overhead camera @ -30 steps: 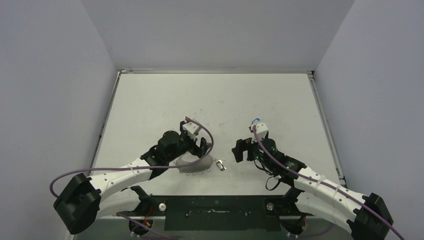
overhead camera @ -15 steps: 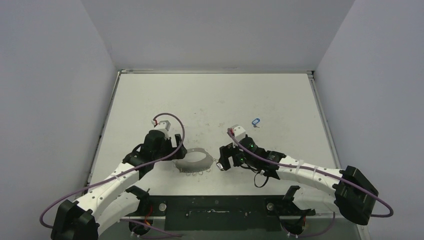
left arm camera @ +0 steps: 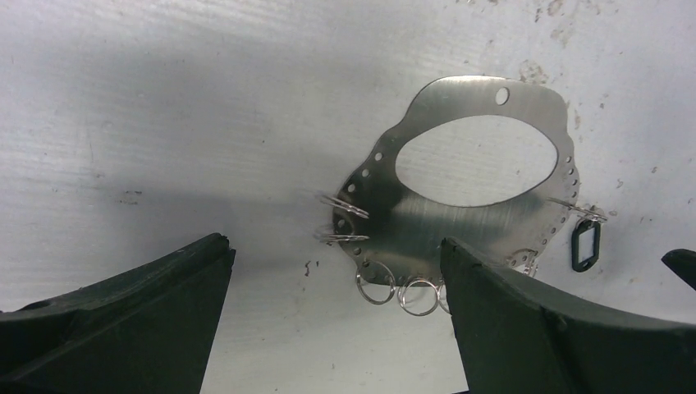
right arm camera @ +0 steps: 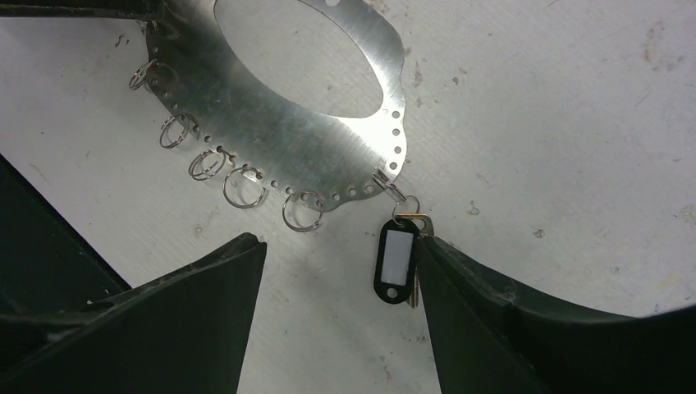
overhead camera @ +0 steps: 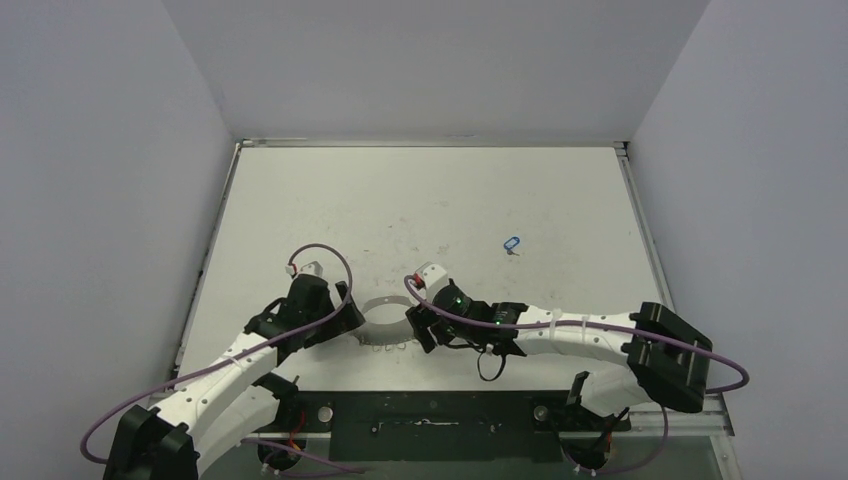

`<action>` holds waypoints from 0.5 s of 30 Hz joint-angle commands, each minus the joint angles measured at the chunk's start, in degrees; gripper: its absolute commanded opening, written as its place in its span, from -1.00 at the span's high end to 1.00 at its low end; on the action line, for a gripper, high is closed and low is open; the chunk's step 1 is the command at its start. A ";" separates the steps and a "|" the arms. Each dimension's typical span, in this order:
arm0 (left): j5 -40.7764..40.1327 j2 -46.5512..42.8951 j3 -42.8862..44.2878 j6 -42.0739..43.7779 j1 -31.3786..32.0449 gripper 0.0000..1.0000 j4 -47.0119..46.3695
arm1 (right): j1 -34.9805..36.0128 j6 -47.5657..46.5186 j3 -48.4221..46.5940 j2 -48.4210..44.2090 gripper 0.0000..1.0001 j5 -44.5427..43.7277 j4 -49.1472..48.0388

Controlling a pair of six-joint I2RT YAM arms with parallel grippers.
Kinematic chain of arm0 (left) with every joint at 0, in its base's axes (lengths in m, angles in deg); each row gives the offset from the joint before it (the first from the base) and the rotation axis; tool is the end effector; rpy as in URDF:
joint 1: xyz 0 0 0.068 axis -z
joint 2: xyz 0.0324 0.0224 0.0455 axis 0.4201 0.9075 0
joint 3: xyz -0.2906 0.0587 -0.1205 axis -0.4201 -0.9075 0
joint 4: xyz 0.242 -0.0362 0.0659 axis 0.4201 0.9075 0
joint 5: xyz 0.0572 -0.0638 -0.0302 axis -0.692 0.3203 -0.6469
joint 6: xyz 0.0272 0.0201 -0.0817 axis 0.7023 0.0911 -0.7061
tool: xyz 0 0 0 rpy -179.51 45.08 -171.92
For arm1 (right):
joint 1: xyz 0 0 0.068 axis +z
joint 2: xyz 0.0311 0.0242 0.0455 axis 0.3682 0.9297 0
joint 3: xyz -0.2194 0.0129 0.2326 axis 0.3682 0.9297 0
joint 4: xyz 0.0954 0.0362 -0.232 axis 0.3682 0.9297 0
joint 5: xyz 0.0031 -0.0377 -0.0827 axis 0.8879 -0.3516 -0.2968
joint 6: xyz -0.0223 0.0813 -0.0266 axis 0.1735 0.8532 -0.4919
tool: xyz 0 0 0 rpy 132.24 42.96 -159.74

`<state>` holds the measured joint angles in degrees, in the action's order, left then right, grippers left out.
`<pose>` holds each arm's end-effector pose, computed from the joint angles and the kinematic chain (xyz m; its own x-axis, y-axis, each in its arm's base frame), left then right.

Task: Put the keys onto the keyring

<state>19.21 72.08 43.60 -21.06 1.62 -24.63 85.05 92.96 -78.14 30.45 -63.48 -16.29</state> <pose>0.1317 -0.0609 0.1741 -0.8022 -0.3970 -0.4460 -0.2216 0.8916 -0.3949 0.1356 0.2577 0.2150 -0.6029 -0.3885 -0.6969 -0.6936 0.6869 0.2171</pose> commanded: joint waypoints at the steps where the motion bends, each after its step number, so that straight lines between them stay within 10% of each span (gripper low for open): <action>1: 1.66 -0.70 -1.92 -4.70 -0.44 -0.94 -2.87 | 0.79 2.12 -2.81 3.35 -0.30 0.90 -4.07; 15: 10.91 11.36 -1.91 -6.30 -0.28 -0.67 -18.06 | 0.97 7.43 -1.68 7.31 0.06 6.44 -9.21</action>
<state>26.81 79.84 41.67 -26.39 1.35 -39.12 85.46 98.62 -78.64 38.89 -58.26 -21.64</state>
